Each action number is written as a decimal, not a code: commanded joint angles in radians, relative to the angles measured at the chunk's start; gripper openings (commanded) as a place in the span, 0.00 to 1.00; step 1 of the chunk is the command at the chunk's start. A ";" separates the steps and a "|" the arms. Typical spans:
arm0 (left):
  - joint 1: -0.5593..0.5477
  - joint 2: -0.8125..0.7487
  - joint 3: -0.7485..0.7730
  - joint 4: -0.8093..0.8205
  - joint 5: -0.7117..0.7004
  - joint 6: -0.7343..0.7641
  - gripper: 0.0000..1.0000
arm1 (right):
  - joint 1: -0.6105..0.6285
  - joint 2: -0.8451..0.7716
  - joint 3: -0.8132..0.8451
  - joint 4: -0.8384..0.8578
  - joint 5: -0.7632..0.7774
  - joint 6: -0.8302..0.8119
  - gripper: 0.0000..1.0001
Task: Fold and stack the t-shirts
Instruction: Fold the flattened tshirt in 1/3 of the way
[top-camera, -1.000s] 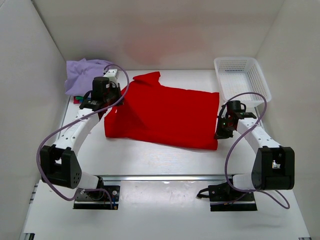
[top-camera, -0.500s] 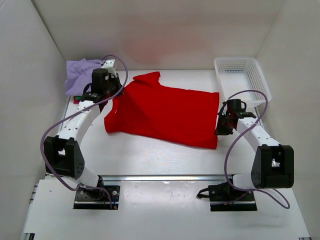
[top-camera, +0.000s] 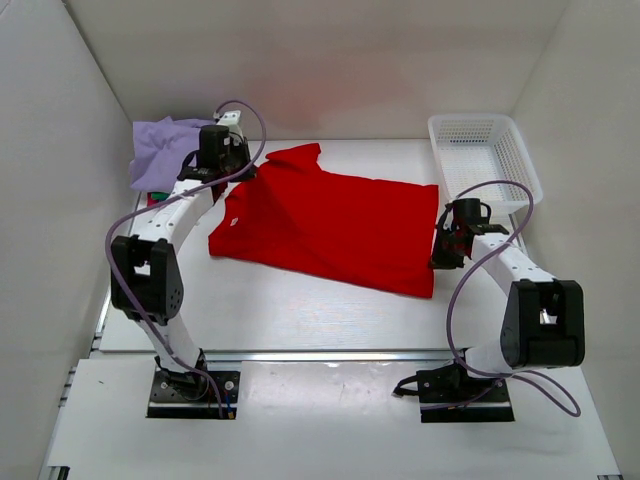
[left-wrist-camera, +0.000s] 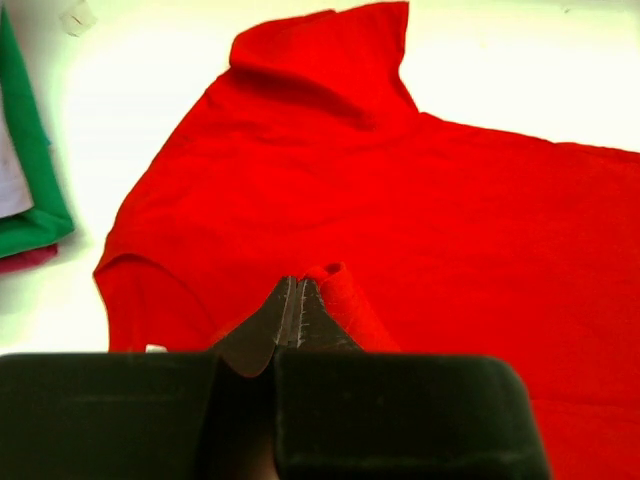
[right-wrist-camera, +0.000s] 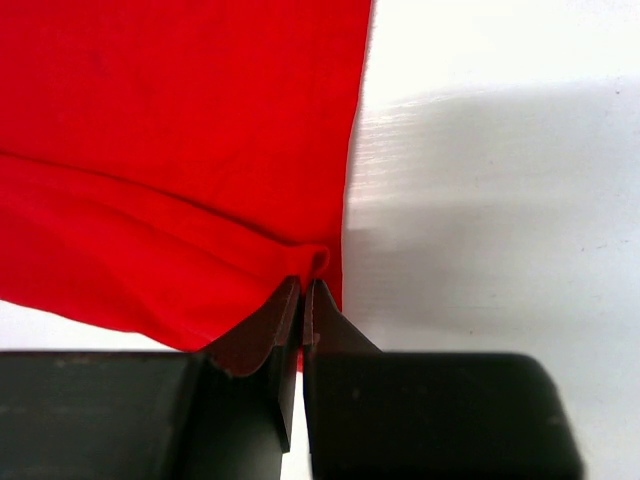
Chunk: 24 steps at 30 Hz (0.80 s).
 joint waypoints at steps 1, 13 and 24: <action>-0.013 0.016 0.046 0.011 0.000 0.002 0.01 | -0.008 0.009 -0.010 0.059 0.004 0.006 0.00; -0.031 0.137 0.175 -0.018 -0.123 0.051 0.64 | -0.037 0.046 0.027 0.105 0.032 -0.009 0.29; 0.041 -0.077 0.043 -0.394 -0.208 0.013 0.67 | -0.014 -0.101 0.059 -0.046 0.062 0.043 0.48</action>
